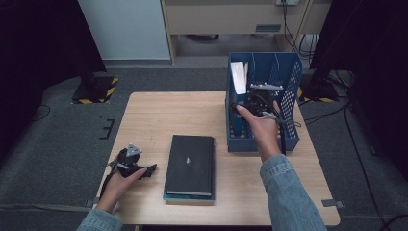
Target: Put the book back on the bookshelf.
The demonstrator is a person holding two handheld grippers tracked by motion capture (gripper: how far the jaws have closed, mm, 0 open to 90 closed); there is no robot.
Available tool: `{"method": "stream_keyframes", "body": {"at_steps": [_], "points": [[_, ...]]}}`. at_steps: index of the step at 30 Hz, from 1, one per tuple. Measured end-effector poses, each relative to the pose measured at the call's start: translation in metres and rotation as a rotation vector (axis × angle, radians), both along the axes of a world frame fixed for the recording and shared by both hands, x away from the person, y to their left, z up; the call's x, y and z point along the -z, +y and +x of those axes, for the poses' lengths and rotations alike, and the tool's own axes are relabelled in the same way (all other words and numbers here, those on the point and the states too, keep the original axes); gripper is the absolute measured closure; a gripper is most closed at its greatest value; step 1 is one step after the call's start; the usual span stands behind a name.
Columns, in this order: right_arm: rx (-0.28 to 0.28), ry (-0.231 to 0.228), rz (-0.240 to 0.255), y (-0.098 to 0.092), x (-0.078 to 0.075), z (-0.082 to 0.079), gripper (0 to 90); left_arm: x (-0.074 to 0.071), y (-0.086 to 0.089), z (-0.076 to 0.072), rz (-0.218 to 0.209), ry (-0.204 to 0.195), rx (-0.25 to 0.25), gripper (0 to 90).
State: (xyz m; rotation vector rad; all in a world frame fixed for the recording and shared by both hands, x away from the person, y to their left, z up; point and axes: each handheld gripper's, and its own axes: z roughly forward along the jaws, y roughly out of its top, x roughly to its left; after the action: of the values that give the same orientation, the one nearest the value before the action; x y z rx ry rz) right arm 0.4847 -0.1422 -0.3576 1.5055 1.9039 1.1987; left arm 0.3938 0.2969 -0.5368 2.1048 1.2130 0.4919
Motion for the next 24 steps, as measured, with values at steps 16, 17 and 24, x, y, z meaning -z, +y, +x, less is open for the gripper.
{"method": "stream_keyframes", "body": {"at_steps": [16,17,24], "points": [[-0.124,0.0,0.023,0.007,0.034,-0.061,7.9,-0.001,0.002,-0.001,-0.001,0.011,0.006,0.0],[-0.135,0.002,0.013,0.009,0.038,-0.065,7.9,-0.002,0.002,-0.001,0.004,0.014,0.007,0.6],[-0.215,0.01,-0.053,0.022,0.057,-0.089,8.1,-0.006,0.003,0.0,-0.01,0.029,0.019,3.4]]}}
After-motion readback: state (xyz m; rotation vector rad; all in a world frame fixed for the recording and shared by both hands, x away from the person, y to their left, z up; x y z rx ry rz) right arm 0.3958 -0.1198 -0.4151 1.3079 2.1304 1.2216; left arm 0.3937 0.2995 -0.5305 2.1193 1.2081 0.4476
